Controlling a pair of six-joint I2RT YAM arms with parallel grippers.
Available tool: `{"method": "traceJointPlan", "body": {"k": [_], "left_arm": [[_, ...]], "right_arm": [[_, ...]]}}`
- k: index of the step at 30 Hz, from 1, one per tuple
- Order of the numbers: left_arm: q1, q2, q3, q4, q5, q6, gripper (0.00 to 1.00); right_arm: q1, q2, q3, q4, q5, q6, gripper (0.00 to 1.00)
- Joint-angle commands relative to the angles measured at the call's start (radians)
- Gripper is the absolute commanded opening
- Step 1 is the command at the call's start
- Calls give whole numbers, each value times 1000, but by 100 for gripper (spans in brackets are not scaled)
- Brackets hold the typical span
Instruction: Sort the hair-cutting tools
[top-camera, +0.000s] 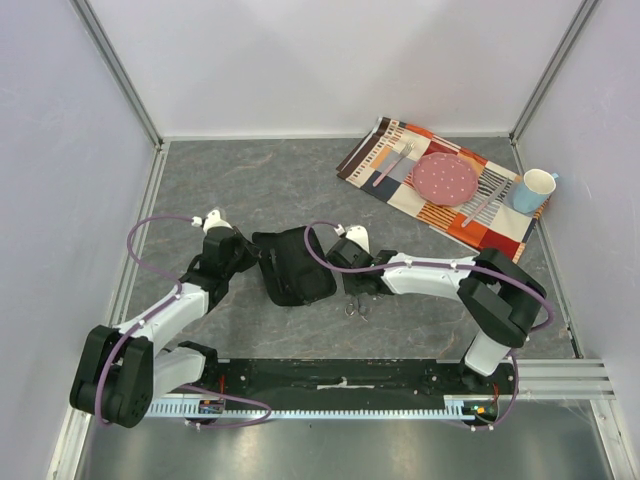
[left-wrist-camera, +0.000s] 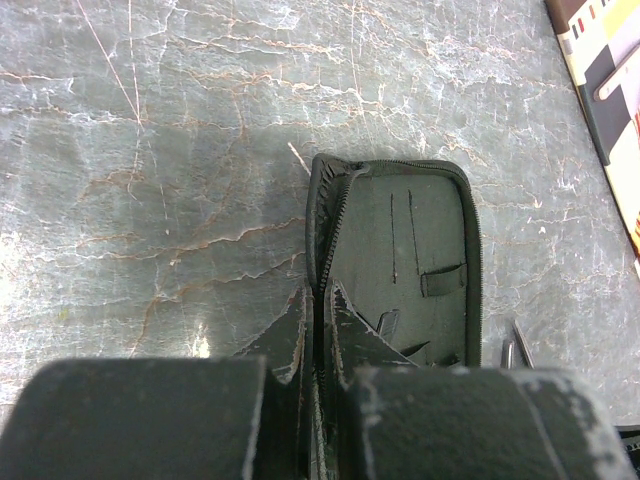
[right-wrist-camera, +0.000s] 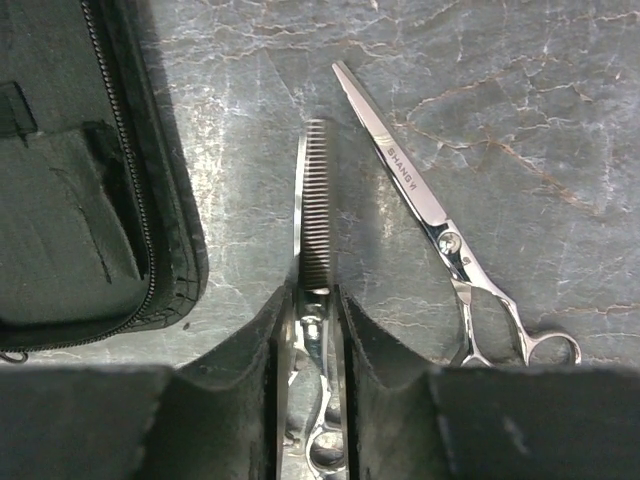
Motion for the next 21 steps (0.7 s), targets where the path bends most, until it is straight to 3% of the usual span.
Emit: {"method": "traceJointPlan", "body": {"k": [1,7,21], "left_arm": [[-4,-19,24,20,-26,-21,2],[-4,-13,24,21,-32,-18,2],[-7,-22,32,1,-15,-21,2]], "right_arm": [[8,33,-40,-4,-33,18,26],[15,8,-85,-6,-30,17,0],[54,-122,38,-145,50,-86,0]]}}
